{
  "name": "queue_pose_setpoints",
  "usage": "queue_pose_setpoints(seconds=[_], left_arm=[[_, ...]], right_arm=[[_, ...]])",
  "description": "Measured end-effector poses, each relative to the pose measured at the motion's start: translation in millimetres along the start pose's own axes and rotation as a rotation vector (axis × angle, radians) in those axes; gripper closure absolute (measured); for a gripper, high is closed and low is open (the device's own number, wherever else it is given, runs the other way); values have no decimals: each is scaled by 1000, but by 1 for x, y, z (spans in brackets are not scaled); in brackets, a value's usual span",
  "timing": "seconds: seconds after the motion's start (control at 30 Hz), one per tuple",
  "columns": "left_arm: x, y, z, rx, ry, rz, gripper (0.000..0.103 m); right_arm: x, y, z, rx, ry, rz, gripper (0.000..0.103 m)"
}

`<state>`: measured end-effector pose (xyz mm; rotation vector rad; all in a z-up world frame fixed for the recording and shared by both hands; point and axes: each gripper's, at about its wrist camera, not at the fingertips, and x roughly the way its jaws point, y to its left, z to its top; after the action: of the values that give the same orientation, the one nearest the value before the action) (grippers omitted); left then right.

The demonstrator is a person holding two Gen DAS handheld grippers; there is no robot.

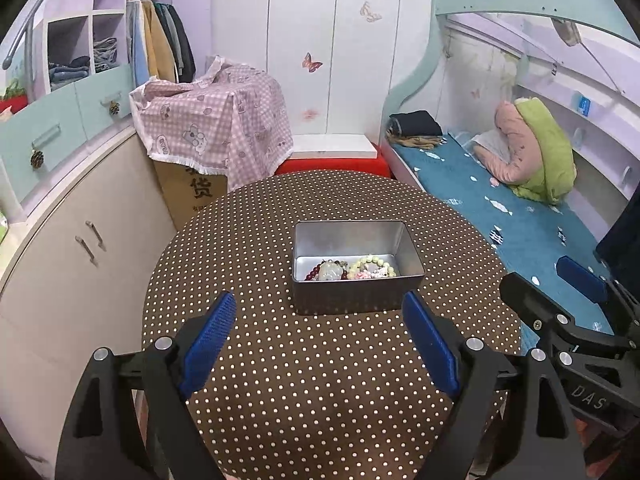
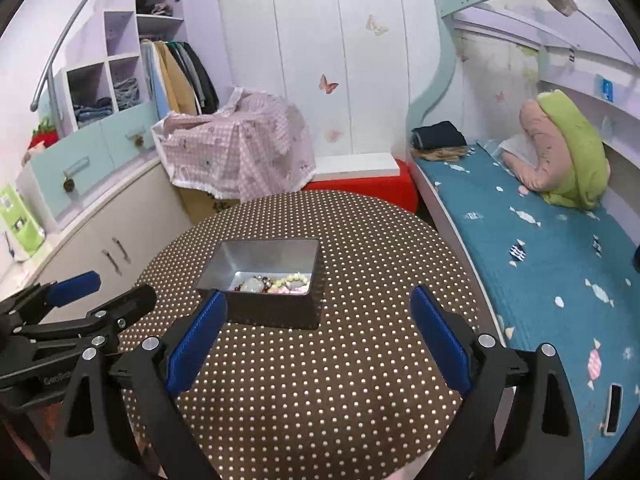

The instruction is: Organize jewelry

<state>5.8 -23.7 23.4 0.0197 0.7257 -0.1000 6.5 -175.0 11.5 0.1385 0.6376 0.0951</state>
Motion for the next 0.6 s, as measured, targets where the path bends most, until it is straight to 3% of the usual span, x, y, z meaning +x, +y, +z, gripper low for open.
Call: queue_pose_setpoints(seconds=[0.6], left_arm=[[-2, 7, -5, -13, 16, -5, 20]], right_arm=[[-4, 3, -8, 35, -13, 13, 13]])
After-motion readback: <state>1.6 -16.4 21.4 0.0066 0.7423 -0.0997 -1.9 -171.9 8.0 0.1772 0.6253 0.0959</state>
